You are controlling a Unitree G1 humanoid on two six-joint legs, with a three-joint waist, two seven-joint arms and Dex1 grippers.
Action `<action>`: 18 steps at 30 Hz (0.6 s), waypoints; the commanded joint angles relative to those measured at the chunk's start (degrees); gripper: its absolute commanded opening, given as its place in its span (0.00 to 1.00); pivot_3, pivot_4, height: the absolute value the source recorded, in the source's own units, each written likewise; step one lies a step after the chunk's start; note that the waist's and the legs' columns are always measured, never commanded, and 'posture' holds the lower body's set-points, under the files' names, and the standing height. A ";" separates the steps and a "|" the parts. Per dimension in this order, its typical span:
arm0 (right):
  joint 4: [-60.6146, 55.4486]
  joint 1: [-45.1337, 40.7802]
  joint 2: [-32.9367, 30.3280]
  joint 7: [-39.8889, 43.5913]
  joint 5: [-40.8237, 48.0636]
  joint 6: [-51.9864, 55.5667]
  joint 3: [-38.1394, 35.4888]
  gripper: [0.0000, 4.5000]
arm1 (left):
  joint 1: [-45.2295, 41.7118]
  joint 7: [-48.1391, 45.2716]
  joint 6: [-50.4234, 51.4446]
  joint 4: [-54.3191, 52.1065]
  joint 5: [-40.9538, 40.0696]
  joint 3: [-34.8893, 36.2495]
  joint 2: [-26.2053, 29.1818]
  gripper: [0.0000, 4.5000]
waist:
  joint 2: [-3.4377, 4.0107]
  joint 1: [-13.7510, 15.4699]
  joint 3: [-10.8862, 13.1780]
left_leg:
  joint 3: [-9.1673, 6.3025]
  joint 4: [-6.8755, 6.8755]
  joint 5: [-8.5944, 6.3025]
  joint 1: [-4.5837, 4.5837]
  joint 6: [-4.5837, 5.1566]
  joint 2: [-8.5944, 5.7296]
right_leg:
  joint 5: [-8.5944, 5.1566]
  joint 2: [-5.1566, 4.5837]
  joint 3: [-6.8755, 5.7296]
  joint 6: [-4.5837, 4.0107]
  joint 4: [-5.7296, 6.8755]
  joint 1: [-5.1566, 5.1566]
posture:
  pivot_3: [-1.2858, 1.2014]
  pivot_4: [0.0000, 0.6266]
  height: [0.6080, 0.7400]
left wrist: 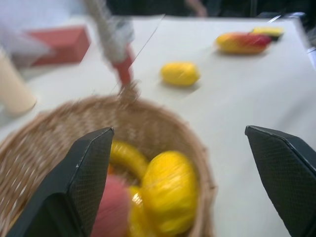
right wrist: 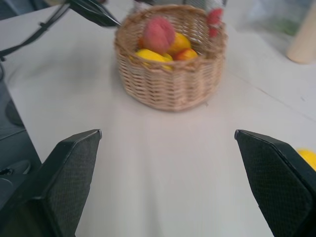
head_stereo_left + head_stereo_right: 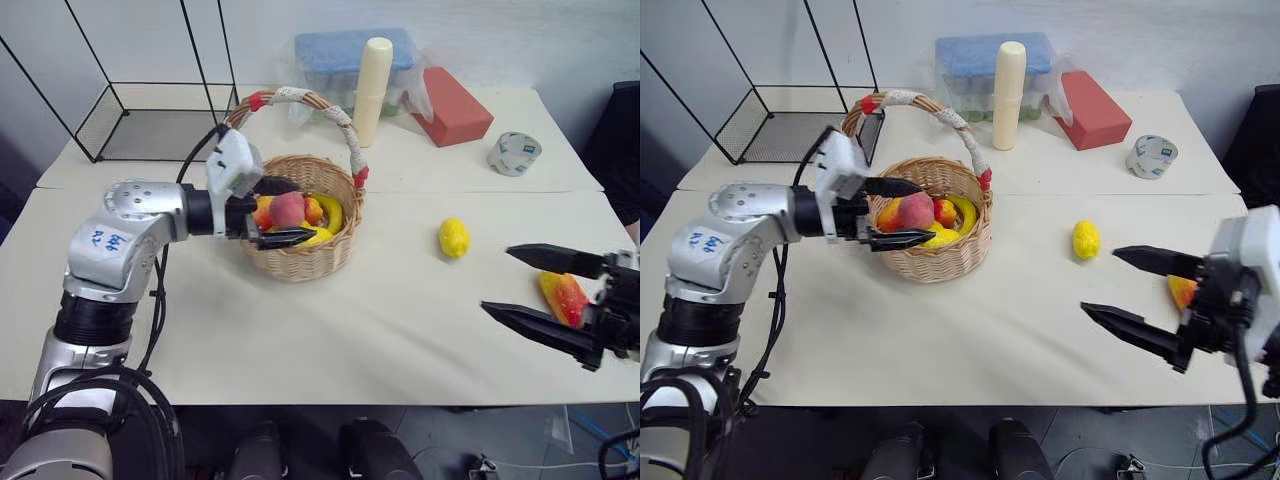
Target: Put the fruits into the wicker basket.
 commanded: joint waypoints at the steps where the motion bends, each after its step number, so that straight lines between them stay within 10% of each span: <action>1: 3.49 4.26 2.59 1.86 -3.50 -1.41 -4.55 1.00 | -1.45 -8.07 -0.07 -2.03 -6.42 3.43 2.95 1.00 | 0.00 -0.03 0.00 | 0.00 0.00 0.00 0.01 0.00 0.00 | 0.00 0.01 0.00 0.00 -0.04 0.02 | 0.52 0.24 1.00; 10: 10.74 1.31 4.29 -1.46 -12.92 -6.59 5.88 1.00 | -4.71 -14.43 3.45 -2.37 -10.31 -0.37 3.23 1.00 | 0.01 -0.41 0.00 | -0.04 -0.14 0.01 0.37 -0.01 0.00 | 0.00 0.08 0.01 0.01 -0.34 0.50 | 0.52 0.24 1.00; 18: 23.24 -25.91 7.58 -17.22 -28.07 -8.42 33.10 1.00 | -5.47 -13.10 2.19 -3.12 -7.74 -2.46 1.72 1.00 | 0.01 -1.25 0.01 | -0.03 -0.34 0.09 0.38 -0.11 0.00 | 0.00 0.10 0.05 0.00 -0.28 0.34 | 0.52 0.24 1.00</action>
